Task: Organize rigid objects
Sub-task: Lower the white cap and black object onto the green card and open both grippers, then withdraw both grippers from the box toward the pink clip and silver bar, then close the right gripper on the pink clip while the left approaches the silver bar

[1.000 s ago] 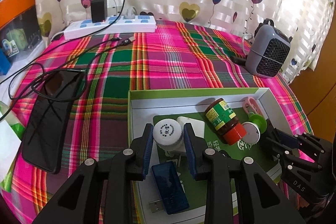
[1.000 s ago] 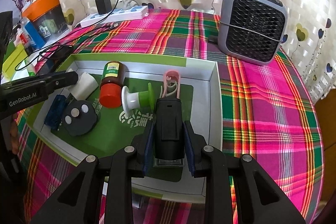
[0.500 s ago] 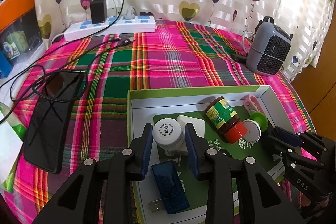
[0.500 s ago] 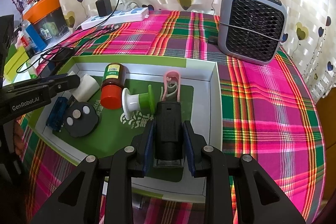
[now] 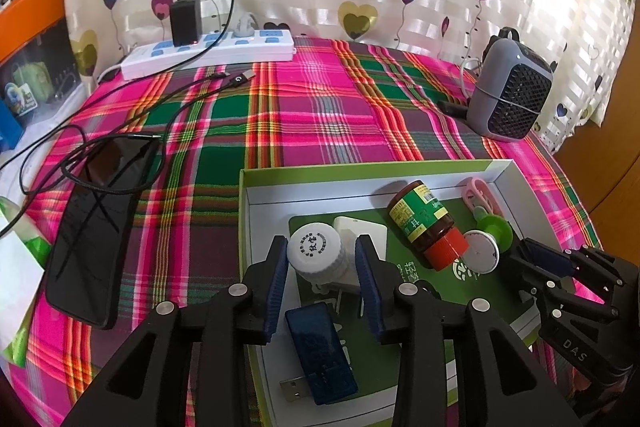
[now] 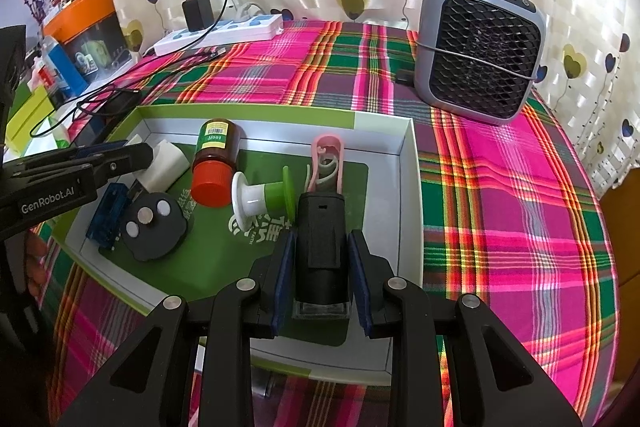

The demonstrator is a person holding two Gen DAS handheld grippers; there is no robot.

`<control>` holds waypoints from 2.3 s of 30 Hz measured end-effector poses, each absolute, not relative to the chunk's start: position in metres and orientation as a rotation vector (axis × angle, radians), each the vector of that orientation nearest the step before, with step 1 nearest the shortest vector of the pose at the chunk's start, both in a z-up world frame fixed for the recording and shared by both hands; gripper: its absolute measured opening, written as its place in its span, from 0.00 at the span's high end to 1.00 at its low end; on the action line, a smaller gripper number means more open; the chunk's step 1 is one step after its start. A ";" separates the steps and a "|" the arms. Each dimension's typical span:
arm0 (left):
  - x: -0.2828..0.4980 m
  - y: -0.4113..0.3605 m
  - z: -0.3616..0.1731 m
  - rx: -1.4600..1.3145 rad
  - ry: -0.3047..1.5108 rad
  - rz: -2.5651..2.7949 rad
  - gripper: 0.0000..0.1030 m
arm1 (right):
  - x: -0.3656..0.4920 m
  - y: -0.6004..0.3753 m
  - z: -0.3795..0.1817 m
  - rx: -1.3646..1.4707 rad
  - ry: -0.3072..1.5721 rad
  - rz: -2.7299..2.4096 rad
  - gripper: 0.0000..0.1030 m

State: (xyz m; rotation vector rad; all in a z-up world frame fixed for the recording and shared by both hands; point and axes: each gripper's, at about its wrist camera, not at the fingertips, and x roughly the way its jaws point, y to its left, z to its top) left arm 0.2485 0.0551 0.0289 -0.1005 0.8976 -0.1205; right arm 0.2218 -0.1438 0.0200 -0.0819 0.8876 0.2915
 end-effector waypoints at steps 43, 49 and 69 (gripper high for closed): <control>0.161 0.053 0.058 -0.115 0.808 -0.138 0.64 | 0.172 -0.151 0.038 -0.023 0.809 0.251 0.58; 0.144 0.052 0.055 -0.119 0.809 -0.150 0.64 | 0.159 -0.150 0.040 -0.025 0.794 0.251 0.58; 0.104 0.053 0.038 -0.159 0.823 -0.196 0.64 | 0.112 -0.148 0.039 0.001 0.789 0.265 0.58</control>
